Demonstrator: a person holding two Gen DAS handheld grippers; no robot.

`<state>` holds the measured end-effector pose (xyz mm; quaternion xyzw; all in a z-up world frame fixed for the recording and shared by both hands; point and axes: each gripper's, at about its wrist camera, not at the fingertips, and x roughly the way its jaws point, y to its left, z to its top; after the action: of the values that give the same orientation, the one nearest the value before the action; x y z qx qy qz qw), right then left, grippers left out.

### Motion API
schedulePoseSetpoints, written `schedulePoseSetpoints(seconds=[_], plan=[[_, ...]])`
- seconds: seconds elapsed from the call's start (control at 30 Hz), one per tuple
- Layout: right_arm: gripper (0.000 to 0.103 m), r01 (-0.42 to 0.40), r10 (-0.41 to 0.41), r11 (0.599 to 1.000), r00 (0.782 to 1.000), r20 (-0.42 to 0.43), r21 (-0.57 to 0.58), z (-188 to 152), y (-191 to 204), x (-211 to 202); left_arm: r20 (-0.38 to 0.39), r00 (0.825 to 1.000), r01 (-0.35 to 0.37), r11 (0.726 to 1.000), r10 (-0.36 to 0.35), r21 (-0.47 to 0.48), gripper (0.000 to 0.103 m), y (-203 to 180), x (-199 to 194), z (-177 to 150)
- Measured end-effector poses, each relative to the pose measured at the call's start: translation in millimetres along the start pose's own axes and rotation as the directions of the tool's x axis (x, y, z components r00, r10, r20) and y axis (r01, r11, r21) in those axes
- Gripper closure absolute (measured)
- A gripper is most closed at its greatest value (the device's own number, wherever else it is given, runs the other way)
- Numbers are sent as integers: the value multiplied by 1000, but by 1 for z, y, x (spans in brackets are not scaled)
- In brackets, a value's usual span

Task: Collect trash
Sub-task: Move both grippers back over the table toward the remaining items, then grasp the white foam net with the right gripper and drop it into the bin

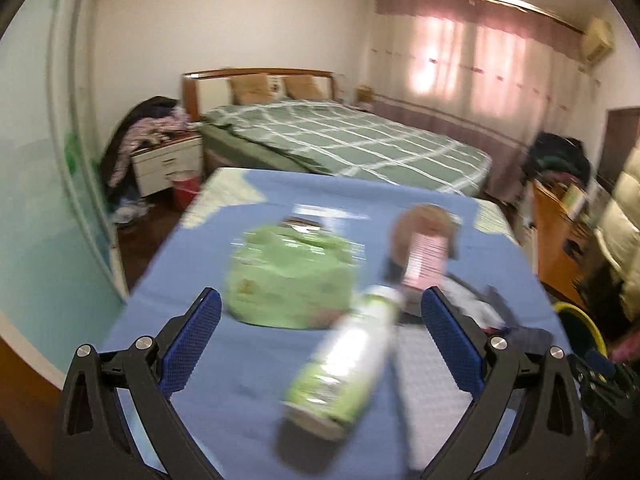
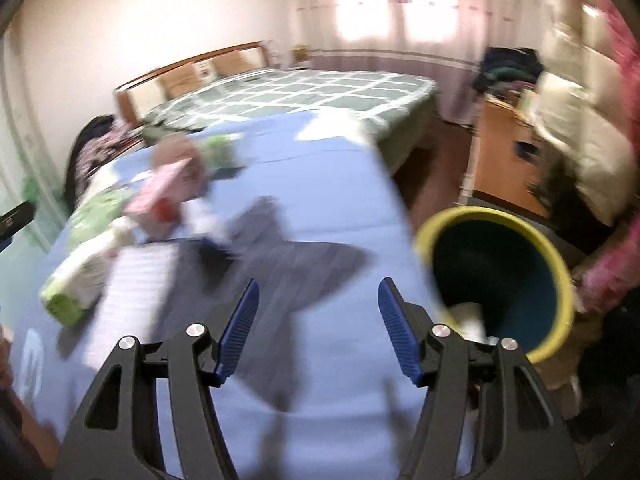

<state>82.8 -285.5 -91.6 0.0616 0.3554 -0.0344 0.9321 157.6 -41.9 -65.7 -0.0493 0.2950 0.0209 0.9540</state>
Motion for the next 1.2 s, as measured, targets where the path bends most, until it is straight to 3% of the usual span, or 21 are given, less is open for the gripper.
schedulePoseSetpoints(seconds=[0.27, 0.43, 0.53, 0.63, 0.77, 0.8, 0.97, 1.07, 1.2], plan=[[44, -149, 141, 981, 987, -76, -127, 3, 99, 20, -15, 988, -153, 984, 152, -87, 5, 90, 38, -2], [43, -163, 141, 970, 981, -130, -180, -6, 134, 34, -58, 971, -236, 966, 231, -107, 5, 124, 69, -10], [36, -159, 128, 967, 979, -161, -197, -13, 143, 42, -80, 966, -253, 959, 244, -126, 5, 136, 82, -13], [36, -152, 115, 966, 977, -181, -208, -17, 146, 49, -105, 971, -229, 958, 214, -171, 5, 149, 90, -12], [36, -158, 119, 966, 975, -188, -207, -20, 147, 54, -112, 970, -232, 959, 216, -161, 5, 148, 93, -12], [38, -161, 123, 966, 975, -187, -204, -20, 147, 54, -113, 970, -234, 959, 217, -157, 5, 148, 94, -12], [83, -255, 221, 953, 954, -202, -166, -21, 145, 49, -125, 965, -249, 952, 229, -177, 5, 147, 96, -13], [90, -272, 241, 949, 952, -187, -162, -20, 146, 43, -133, 967, -242, 950, 219, -196, 5, 151, 98, -14], [90, -297, 272, 945, 946, -177, -134, -18, 138, 37, -123, 971, -229, 949, 206, -216, 5, 155, 97, -16]])
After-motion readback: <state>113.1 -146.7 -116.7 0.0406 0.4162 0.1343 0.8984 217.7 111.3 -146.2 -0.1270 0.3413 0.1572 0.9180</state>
